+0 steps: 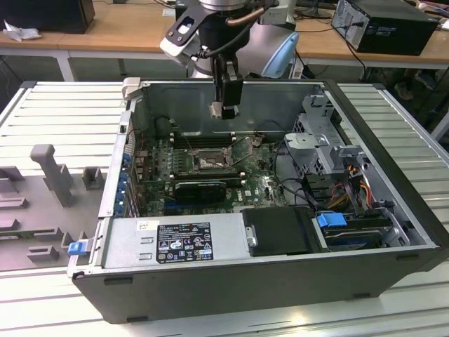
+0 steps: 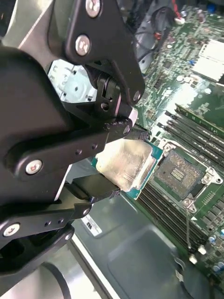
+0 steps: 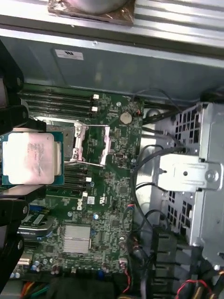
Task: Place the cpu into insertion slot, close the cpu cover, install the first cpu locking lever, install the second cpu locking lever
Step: 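Place the cpu into insertion slot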
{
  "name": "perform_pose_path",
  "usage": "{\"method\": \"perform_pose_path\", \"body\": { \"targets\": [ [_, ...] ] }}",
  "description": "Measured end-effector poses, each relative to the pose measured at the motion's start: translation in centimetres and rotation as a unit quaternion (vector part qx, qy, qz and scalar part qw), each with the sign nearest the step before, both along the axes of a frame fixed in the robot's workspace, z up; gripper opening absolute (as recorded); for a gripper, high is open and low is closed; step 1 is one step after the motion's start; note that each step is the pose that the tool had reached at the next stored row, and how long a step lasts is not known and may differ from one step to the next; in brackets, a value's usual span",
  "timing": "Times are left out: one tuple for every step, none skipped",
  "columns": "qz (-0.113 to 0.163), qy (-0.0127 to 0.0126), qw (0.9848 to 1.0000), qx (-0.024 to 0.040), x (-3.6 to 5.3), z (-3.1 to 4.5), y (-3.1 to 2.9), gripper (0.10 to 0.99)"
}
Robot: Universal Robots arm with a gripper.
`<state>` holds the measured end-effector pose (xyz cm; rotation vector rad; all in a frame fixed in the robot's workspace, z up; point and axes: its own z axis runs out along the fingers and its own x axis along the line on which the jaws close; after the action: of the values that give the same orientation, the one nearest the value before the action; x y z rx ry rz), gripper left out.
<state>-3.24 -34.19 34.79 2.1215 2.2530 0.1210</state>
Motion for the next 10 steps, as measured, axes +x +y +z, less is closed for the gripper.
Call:
{"method": "perform_pose_path", "body": {
  "targets": [
    [-0.009,0.0002,1.0,0.0,0.0,-0.19,0.0,0.533],
    [-0.021,0.0004,0.9998,0.0,-0.01,-0.55,0.0,0.533],
    [-0.026,0.0004,0.9997,-0.0001,-0.17,-0.98,0.0,0.533],
    [-0.026,0.0004,0.9996,-0.0001,-0.25,-1.15,0.0,0.533],
    [-0.026,0.0004,0.9997,0.0,-0.29,-1.36,0.0,0.533],
    [-0.026,0.0004,0.9997,0.0,-0.33,-1.67,0.0,0.533],
    [-0.026,0.0004,0.9997,0.0,-0.33,-1.93,0.0,0.533],
    [-0.026,0.0005,0.9997,-0.0001,-0.33,-2.11,0.0,0.533],
    [-0.026,0.0005,0.9997,-0.0005,-0.34,-2.33,0.0,0.533],
    [-0.026,0.0004,0.9996,-0.0022,-0.34,-2.44,0.0,0.533]
  ]
}}
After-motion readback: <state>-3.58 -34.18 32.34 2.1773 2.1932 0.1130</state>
